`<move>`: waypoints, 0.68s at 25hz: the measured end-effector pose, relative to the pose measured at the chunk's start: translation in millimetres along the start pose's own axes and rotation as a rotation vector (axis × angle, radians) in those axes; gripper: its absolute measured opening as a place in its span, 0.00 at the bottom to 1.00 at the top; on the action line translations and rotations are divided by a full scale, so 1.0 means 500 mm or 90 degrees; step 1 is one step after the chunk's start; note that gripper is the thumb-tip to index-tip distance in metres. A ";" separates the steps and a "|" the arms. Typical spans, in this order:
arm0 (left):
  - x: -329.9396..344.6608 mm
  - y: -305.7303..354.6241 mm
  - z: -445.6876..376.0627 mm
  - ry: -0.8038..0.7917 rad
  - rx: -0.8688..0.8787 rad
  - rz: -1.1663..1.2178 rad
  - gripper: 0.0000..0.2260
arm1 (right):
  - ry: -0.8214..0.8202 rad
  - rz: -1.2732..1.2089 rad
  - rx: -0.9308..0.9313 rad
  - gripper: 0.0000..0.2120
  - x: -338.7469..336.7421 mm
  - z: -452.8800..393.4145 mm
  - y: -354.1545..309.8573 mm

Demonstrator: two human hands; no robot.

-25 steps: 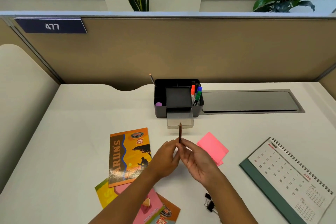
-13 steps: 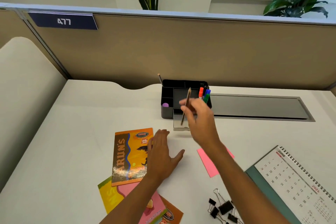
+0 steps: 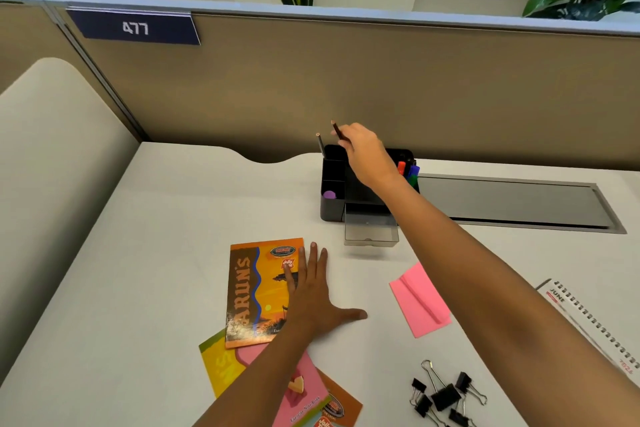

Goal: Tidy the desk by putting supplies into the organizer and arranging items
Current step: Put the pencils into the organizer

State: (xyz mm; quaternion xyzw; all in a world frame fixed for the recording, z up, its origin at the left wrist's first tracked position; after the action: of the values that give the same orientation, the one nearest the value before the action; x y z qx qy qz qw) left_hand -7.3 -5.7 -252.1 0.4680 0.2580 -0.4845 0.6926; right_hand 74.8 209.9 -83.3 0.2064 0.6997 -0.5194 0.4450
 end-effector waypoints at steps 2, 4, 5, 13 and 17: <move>0.001 -0.001 -0.002 -0.003 -0.001 -0.001 0.63 | -0.019 0.008 0.019 0.13 0.012 -0.012 0.008; 0.003 -0.002 -0.003 -0.009 -0.007 -0.010 0.63 | -0.016 -0.013 0.036 0.14 0.011 -0.018 0.014; 0.003 -0.001 -0.004 -0.011 -0.009 -0.012 0.63 | -0.008 -0.027 0.042 0.14 0.008 -0.017 0.018; 0.003 0.000 -0.002 -0.028 -0.016 -0.033 0.62 | 0.125 -0.199 0.072 0.10 -0.064 0.113 0.053; -0.001 0.001 -0.001 -0.038 -0.019 -0.032 0.63 | 0.135 -0.258 0.151 0.08 -0.071 0.247 0.130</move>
State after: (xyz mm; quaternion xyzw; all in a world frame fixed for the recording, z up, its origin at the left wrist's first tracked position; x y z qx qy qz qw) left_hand -6.8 -5.1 -251.7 0.4366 0.2556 -0.5115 0.6945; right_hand 192.4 127.8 -97.0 0.1663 0.7036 -0.6519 0.2287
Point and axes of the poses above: each hand's wrist, its own z-axis away from the middle knuckle, its own x-axis out of the palm, y = z × x, the point moved 8 cm from there along -z, towards the middle knuckle, and after that the axes turned 10 degrees about -y, right-handed, at the moved point
